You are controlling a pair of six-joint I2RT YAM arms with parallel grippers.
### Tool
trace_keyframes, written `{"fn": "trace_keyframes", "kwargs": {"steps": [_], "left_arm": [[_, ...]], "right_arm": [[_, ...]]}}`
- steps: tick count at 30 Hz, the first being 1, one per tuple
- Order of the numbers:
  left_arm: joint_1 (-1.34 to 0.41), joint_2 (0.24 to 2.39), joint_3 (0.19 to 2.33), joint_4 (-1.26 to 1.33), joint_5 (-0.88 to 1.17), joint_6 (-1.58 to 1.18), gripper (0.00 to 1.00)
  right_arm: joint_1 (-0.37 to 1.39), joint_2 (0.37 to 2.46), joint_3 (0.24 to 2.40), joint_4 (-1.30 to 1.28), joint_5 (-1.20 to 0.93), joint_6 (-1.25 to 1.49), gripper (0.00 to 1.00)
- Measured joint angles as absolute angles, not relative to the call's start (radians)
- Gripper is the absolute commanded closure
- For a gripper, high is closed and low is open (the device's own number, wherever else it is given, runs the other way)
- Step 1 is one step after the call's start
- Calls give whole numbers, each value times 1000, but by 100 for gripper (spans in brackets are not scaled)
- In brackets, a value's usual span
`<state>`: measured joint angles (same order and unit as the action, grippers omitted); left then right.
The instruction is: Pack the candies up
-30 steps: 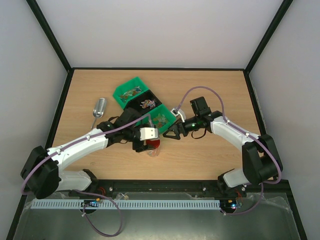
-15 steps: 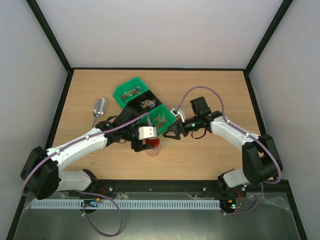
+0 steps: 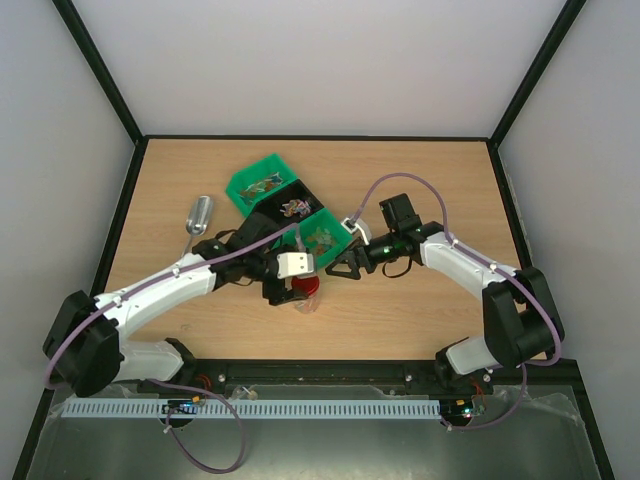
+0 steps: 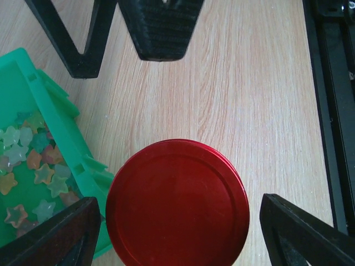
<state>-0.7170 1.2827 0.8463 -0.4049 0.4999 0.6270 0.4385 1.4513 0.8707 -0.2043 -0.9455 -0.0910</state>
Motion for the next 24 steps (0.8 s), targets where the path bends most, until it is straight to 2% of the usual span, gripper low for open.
{"fn": "trace_keyframes", "kwargs": {"steps": [5,7,12,17,24], "left_arm": [[-716,1275,859,-441,517,636,14],[-714,1269,871,-463,532,634,16],[-713,1258,936,-491,562,598,38],[-713,1254,948,-478,569,579,53],[-730,1296,949,-450,566,567,59]], "right_arm": [[439,1451,871,-204,-940,-95,11],[439,1451,871,-204,-936,-98,11],[439,1451,871,-204,-933,-102,12],[438,1451,871,-204,-933,-101,15],[438,1451,871,-204,-931,-102,17]]}}
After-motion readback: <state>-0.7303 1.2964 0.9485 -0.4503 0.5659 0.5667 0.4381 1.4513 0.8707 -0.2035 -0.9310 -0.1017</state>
